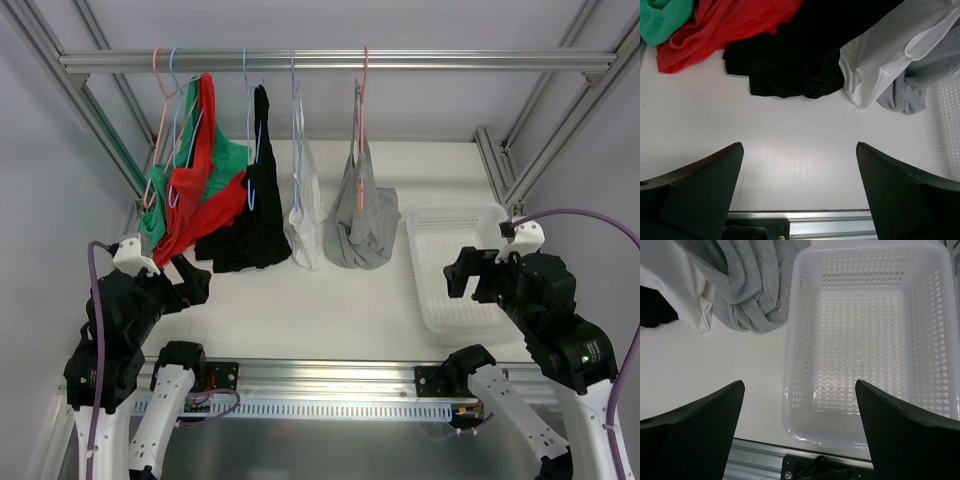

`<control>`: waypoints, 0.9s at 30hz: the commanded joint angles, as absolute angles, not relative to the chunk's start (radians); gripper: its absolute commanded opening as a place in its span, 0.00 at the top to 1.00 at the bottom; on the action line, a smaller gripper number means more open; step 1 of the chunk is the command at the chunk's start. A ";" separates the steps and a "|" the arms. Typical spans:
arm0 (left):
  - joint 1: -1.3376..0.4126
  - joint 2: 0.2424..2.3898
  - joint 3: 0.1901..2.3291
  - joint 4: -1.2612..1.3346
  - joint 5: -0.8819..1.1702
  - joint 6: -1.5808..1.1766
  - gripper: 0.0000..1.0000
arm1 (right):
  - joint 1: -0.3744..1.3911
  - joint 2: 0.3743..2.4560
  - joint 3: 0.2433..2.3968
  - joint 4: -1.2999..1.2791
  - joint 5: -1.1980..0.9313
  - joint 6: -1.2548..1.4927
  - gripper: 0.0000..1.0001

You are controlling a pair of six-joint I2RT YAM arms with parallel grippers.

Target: Remove the tank top from the hanger

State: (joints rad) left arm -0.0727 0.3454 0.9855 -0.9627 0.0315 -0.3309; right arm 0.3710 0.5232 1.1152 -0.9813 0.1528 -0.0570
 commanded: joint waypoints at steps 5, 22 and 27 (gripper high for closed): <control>-0.075 0.337 0.976 -0.927 0.006 -0.360 0.01 | 0.368 0.564 1.140 -0.850 0.052 -0.009 0.00; -0.074 0.339 0.896 -0.842 -0.006 -0.434 0.01 | 0.633 1.428 1.977 -0.827 0.253 -0.012 0.10; -0.072 0.353 0.894 -0.831 0.025 -0.422 0.01 | 0.661 1.640 2.206 -0.830 0.337 -0.058 0.19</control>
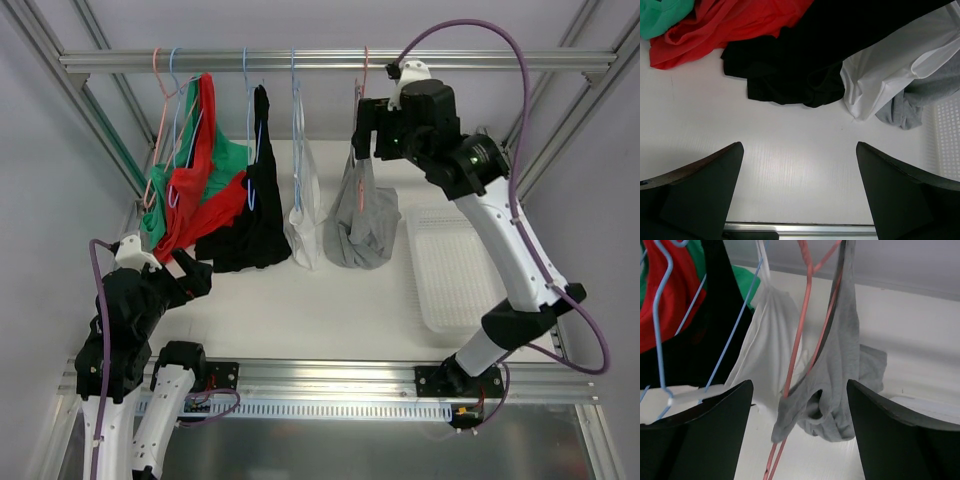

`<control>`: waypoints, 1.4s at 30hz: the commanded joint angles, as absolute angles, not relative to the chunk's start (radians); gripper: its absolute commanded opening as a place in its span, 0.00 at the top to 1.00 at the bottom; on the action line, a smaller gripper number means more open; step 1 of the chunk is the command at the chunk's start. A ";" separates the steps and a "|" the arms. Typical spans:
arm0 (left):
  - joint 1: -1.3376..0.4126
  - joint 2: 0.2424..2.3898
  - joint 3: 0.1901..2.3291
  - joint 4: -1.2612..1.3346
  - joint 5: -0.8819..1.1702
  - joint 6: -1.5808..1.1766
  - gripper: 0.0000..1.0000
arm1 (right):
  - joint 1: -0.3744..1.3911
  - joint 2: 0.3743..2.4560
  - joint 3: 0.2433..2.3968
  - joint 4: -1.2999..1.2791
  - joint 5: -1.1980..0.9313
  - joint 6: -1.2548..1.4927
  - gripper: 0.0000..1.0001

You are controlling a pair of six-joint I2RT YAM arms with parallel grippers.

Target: Remove the tank top from the hanger

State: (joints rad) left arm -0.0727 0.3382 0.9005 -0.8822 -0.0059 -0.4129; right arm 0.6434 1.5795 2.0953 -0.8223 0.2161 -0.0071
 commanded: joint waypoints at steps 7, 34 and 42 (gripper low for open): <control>-0.074 0.341 0.891 -0.827 0.038 -0.416 0.01 | 0.666 1.761 2.281 -0.778 0.443 -0.069 0.56; -0.074 0.339 0.887 -0.811 0.067 -0.403 0.01 | 0.692 1.701 2.261 -0.612 0.520 -0.005 1.00; -0.074 0.334 0.884 -0.799 0.109 -0.388 0.01 | 0.690 1.580 2.120 -0.586 0.448 0.034 1.00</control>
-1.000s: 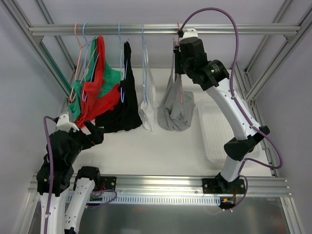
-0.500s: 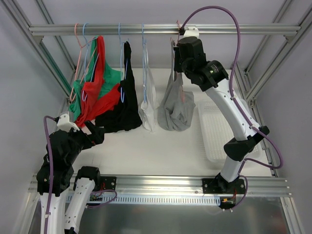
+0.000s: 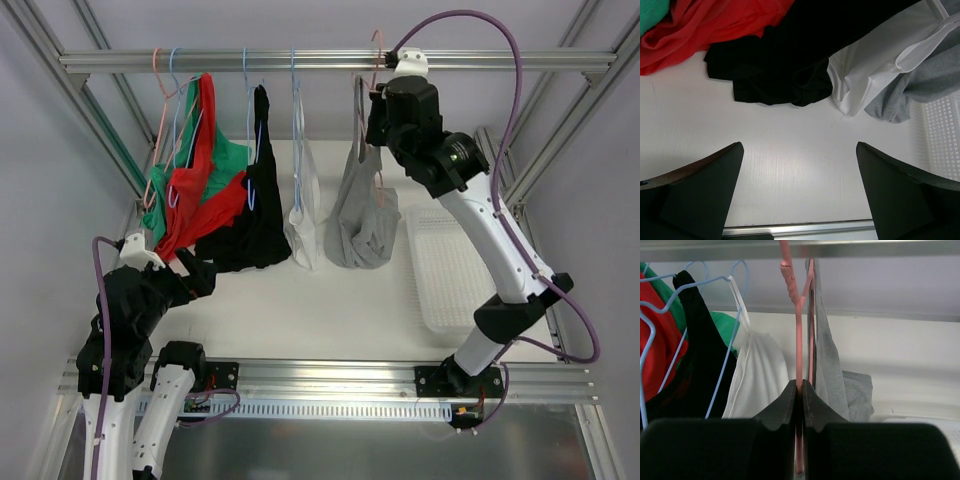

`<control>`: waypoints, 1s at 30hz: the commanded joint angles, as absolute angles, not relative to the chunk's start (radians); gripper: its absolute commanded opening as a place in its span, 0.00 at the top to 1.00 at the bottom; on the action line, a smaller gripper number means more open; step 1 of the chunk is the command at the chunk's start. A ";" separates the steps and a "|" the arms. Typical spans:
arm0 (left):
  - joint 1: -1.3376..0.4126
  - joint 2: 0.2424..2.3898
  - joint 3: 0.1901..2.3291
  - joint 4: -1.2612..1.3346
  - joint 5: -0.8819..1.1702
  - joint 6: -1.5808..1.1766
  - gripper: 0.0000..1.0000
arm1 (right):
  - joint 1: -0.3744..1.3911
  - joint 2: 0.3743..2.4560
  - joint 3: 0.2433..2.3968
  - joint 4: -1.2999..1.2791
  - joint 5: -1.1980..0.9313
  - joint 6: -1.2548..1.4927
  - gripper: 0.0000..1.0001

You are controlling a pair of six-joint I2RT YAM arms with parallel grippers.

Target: Remove the tank top from the hanger

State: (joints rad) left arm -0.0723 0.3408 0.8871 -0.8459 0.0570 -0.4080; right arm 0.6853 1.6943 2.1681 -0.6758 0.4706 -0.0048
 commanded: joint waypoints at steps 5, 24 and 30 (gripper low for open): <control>-0.074 0.299 0.867 -0.738 0.311 -0.338 0.01 | 0.690 1.456 1.959 -0.551 0.390 0.046 1.00; -0.261 0.490 0.828 -0.065 0.697 -0.612 0.01 | 0.692 0.729 1.255 -0.561 -0.046 0.150 1.00; -0.813 0.762 0.995 -0.040 0.278 -0.390 0.01 | 0.692 0.528 1.180 -0.601 -0.084 0.178 1.00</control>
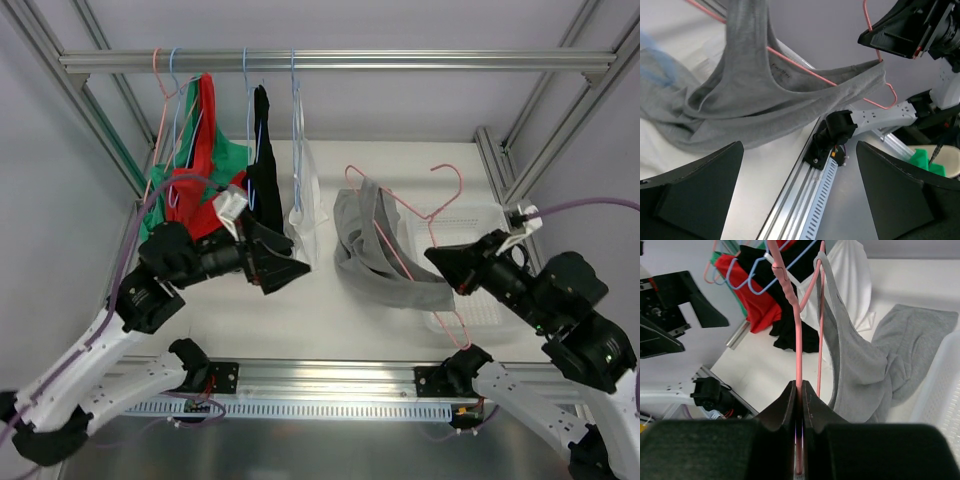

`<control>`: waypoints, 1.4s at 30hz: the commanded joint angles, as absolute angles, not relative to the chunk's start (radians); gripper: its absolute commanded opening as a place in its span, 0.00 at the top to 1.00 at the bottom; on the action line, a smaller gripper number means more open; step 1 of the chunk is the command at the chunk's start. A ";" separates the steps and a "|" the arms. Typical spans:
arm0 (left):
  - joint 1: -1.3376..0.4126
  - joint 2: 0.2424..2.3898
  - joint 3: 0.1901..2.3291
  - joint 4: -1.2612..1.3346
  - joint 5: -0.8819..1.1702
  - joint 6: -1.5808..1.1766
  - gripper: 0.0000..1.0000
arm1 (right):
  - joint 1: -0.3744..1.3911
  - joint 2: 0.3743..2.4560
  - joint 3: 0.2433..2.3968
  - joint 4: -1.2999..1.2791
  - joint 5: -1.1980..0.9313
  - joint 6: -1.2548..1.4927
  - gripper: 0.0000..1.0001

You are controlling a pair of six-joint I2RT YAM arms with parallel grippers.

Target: Remove the tank top from the hanger

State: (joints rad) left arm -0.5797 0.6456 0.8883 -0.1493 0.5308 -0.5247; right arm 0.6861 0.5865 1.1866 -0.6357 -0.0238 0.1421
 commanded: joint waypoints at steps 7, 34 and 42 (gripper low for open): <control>-1.181 1.061 1.251 -0.032 -0.339 -0.150 0.01 | 0.690 0.462 1.261 -0.751 -0.126 0.178 1.00; -1.190 1.336 1.448 -0.029 -0.455 -0.110 1.00 | 0.690 0.440 1.370 -0.824 -0.141 0.140 1.00; -1.189 1.210 1.391 -0.032 -0.816 -0.123 1.00 | 0.692 0.351 1.279 -0.835 -0.305 0.049 1.00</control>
